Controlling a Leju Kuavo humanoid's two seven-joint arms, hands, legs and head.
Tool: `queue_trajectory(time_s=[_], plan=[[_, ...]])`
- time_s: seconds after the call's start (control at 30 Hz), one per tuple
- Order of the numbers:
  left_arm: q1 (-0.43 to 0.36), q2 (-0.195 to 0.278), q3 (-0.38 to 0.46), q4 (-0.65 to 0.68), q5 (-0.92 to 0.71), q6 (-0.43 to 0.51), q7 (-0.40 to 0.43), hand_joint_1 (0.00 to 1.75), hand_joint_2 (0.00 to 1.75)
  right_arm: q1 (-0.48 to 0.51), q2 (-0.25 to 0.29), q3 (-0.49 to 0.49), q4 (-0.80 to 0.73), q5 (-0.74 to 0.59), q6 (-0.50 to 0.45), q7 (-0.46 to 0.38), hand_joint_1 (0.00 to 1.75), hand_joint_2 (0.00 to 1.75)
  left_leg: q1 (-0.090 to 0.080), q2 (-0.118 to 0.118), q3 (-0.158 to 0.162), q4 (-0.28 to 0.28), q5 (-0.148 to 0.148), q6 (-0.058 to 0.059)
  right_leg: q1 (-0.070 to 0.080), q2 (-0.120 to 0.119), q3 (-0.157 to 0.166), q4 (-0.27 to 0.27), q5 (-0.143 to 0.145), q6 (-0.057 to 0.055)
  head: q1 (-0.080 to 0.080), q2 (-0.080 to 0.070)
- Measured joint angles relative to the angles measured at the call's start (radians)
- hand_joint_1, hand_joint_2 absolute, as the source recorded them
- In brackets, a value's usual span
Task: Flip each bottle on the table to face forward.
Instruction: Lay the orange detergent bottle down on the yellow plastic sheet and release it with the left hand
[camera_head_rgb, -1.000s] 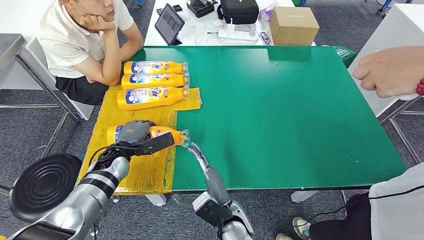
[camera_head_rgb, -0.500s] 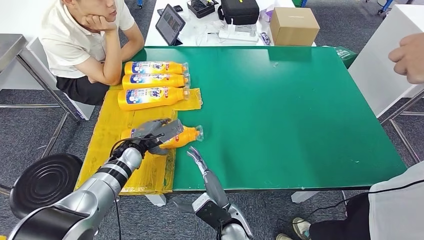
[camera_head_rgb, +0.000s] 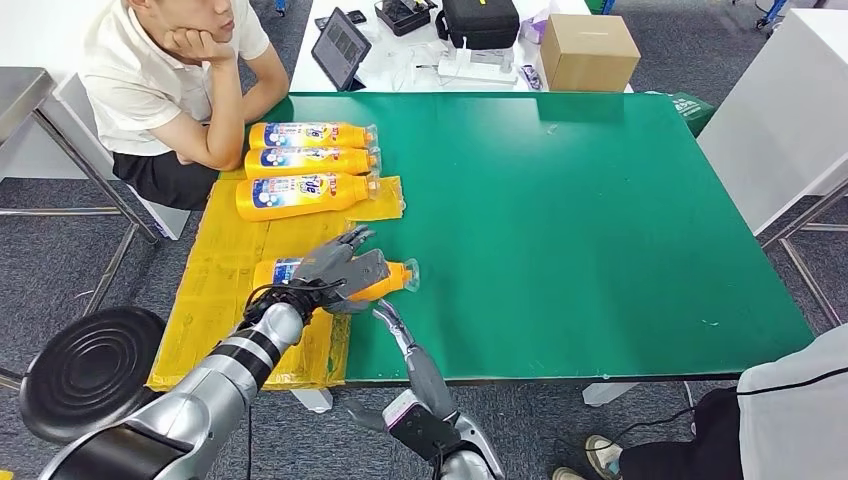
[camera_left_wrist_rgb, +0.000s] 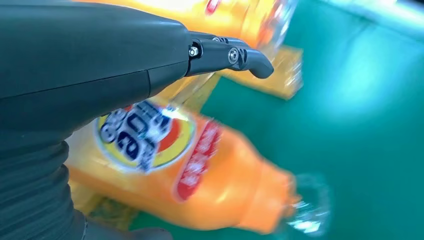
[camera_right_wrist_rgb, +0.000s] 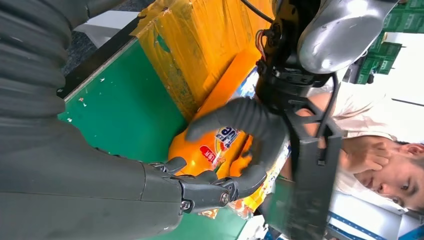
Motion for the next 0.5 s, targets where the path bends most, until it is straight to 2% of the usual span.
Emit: queue_trajectory(time_s=[0.13,0.3,0.37,0.43,0.5], plan=[[0.061,0.007,-0.009,-0.110,0.191,-0.054,-0.130,0.00,1.75,0.000,0.000,0.002,0.004,0.000,-0.024,-0.038,0.00,1.75,0.000,0.000,-0.001,0.000,0.000,0.000,0.000,0.000,-0.001,0.000,0.000,0.000,0.000,0.000],[0.104,0.017,-0.009,-0.199,0.272,-0.087,-0.162,0.00,1.75,0.000,0.000,0.005,0.006,0.000,-0.044,-0.061,0.00,1.75,0.000,0.000,-0.001,0.000,0.000,0.000,0.000,0.000,-0.001,0.000,0.000,0.000,0.000,0.000],[0.113,0.020,-0.009,-0.217,0.282,-0.089,-0.164,0.00,1.75,0.000,0.000,0.006,0.007,-0.002,-0.046,-0.063,0.00,0.87,0.000,0.000,-0.001,0.000,0.000,0.000,0.000,0.000,-0.001,0.000,0.000,0.000,0.000,0.000],[0.124,0.022,-0.006,-0.236,0.329,-0.094,-0.177,0.00,1.75,0.002,0.000,0.007,0.005,-0.021,-0.054,-0.070,0.00,0.87,0.000,0.000,-0.001,0.000,0.000,0.000,0.000,0.000,-0.001,0.000,0.000,0.000,0.000,0.000],[0.144,0.021,0.007,-0.267,0.438,-0.097,-0.197,0.00,1.75,0.008,-0.001,0.015,-0.018,-0.076,-0.085,-0.080,0.00,1.75,0.000,0.000,-0.001,0.000,0.000,0.000,0.000,0.000,-0.001,0.000,0.000,0.000,0.000,0.000]])
